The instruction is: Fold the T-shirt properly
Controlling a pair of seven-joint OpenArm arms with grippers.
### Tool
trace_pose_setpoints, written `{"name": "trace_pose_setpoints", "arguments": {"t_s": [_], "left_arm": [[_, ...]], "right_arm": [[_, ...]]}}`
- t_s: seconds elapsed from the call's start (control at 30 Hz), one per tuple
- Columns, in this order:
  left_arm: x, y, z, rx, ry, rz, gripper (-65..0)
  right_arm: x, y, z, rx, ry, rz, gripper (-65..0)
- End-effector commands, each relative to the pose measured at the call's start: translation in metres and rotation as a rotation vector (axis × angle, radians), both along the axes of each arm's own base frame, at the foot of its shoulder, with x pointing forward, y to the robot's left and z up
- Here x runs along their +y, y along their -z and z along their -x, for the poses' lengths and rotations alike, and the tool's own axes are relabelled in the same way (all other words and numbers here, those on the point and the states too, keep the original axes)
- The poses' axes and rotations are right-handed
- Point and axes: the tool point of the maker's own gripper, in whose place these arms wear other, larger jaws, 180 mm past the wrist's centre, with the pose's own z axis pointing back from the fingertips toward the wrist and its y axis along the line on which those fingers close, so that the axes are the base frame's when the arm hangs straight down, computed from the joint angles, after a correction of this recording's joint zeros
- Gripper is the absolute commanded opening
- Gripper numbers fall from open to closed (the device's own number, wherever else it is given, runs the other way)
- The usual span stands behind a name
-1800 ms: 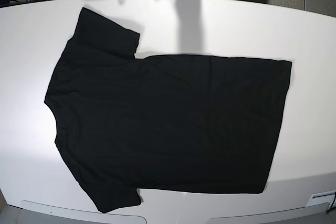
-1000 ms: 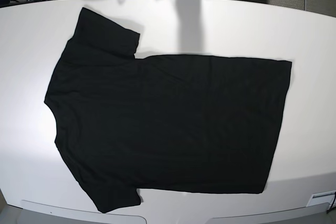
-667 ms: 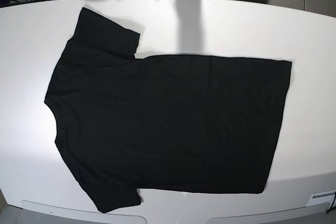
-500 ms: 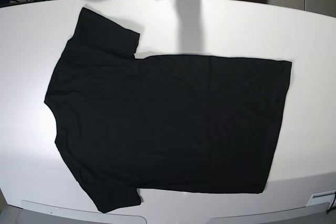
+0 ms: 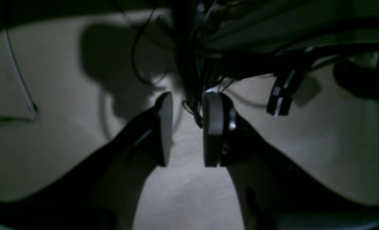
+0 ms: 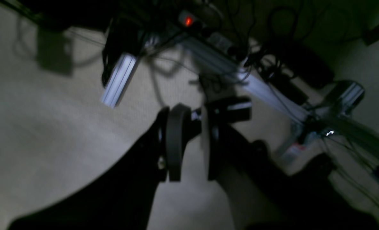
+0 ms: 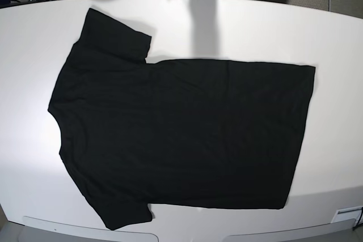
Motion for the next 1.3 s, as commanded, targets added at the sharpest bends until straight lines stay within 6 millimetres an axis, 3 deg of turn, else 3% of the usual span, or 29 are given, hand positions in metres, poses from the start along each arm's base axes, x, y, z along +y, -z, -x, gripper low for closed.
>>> {"name": "trace_pose_setpoints", "arguments": {"t_s": [0.0, 0.13, 0.27, 0.53, 0.7, 0.83, 0.97, 1.07, 1.17, 1.27], "left_arm": [[-0.002, -0.016, -0.005, -0.042, 0.011, 0.008, -48.7], [-0.005, -0.053, -0.03, -0.129, 0.077, -0.028, -48.7], [-0.001, -0.077, -0.057, -0.173, 0.144, -0.104, -48.7], [0.009, -0.122, -0.12, -0.376, 0.311, -0.284, -48.6], [0.027, -0.128, -0.155, -0.475, 0.557, -0.467, -48.6], [0.038, -0.136, -0.179, -0.544, 0.674, -0.554, -48.0], [0.051, -0.132, -0.198, -0.557, 0.705, -0.619, -41.4], [0.06, -0.124, -0.212, -0.559, 0.697, -0.628, -38.4], [0.073, -0.114, -0.225, -0.562, 0.713, -0.634, -38.3], [0.083, -0.104, -0.238, -0.561, 0.74, -0.633, -38.3]], "right_arm": [[0.002, -0.01, 0.006, 0.011, -0.023, -0.018, -53.3], [0.006, -0.04, 0.01, 0.001, -0.102, -0.021, -53.3], [0.003, -0.065, -0.011, -0.07, -0.144, 0.018, -53.3], [-0.035, -0.113, -0.106, -0.355, -0.129, 0.181, -53.3], [-0.061, -0.142, -0.149, -0.485, -0.116, 0.265, -53.3], [-0.068, -0.149, -0.168, -0.521, -0.206, 0.32, -53.3], [-0.066, -0.148, -0.176, -0.516, -0.238, 0.32, -53.2], [-0.066, -0.148, -0.176, -0.516, -0.237, 0.32, -49.6], [-0.067, -0.148, -0.175, -0.51, -0.235, 0.326, -44.6], [-0.071, -0.146, -0.173, -0.495, -0.218, 0.346, -43.8]]}}
